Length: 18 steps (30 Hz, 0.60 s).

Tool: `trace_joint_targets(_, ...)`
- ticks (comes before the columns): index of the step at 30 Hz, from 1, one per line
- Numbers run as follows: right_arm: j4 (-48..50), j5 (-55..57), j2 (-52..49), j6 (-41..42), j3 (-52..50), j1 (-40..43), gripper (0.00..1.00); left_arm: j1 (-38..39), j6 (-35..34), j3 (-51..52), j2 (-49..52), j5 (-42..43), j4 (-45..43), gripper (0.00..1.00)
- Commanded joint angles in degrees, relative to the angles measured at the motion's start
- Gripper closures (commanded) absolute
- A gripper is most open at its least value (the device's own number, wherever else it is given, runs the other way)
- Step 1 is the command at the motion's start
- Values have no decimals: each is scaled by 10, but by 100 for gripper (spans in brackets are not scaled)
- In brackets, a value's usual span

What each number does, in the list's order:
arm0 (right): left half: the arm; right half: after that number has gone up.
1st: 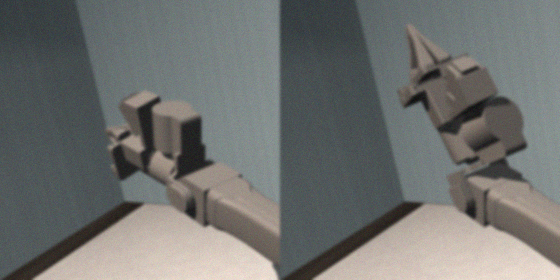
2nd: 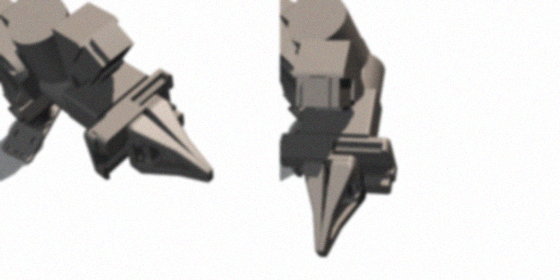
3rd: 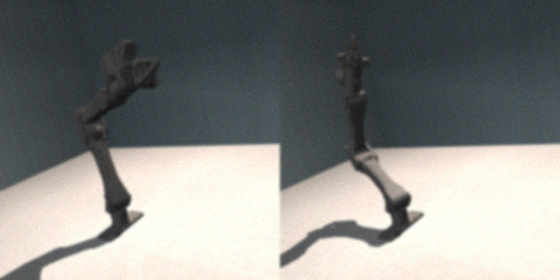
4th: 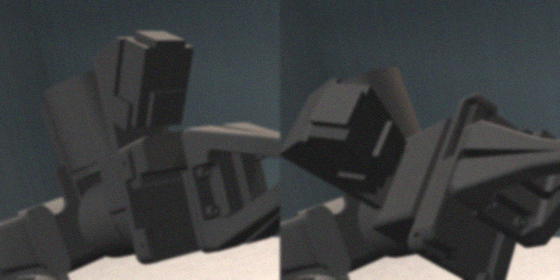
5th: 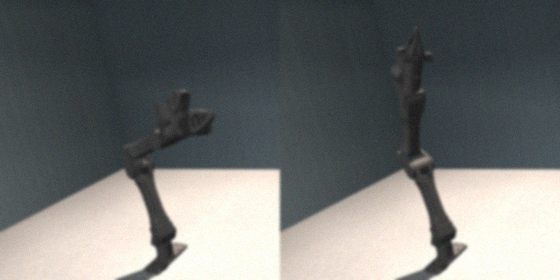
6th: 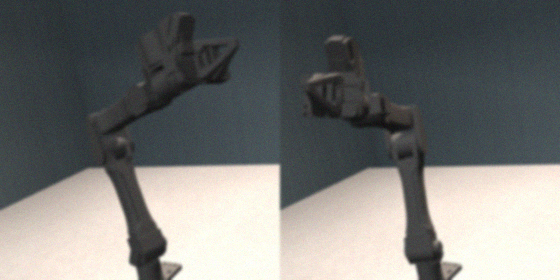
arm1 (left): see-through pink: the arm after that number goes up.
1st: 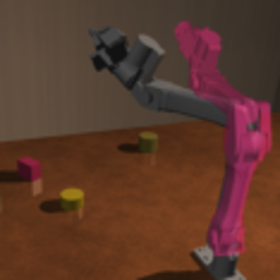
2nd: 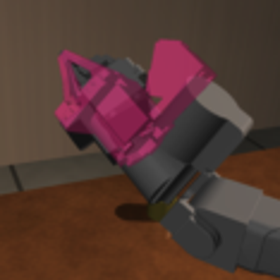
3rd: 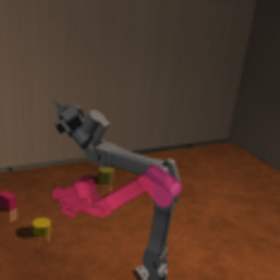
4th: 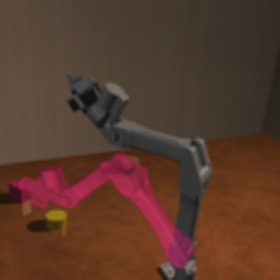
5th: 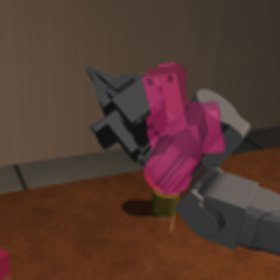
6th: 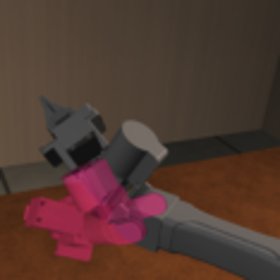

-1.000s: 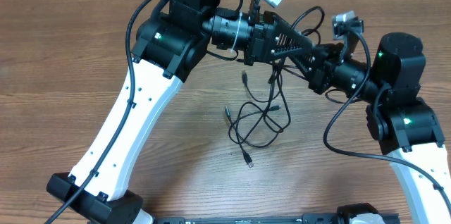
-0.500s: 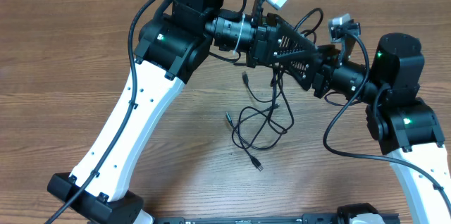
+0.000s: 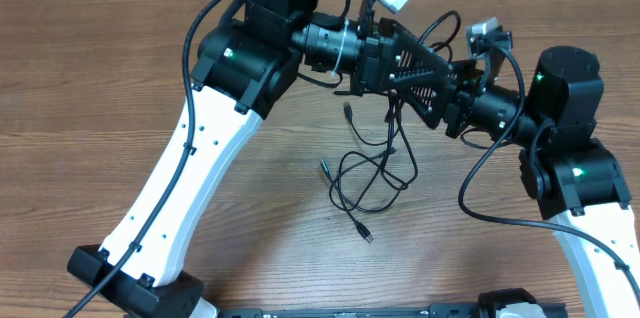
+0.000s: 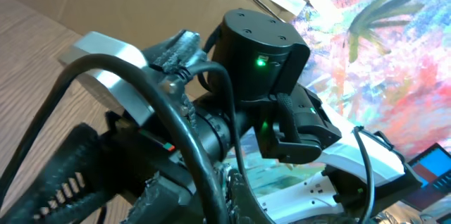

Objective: Untangle cables

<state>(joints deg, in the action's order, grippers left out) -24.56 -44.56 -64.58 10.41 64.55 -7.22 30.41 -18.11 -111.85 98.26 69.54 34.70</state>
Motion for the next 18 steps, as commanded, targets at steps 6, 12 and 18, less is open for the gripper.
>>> trace_joint_targets(6,5,12,3,-3,7,-2,44,8,-16,-2,-1,21,-5,96)
trace_joint_targets(12,5,12,3,-2,7,-2,92,11,-16,-2,-1,21,-15,96)
trace_joint_targets(18,5,12,3,-2,7,-2,96,11,-17,-2,-1,21,-18,96)
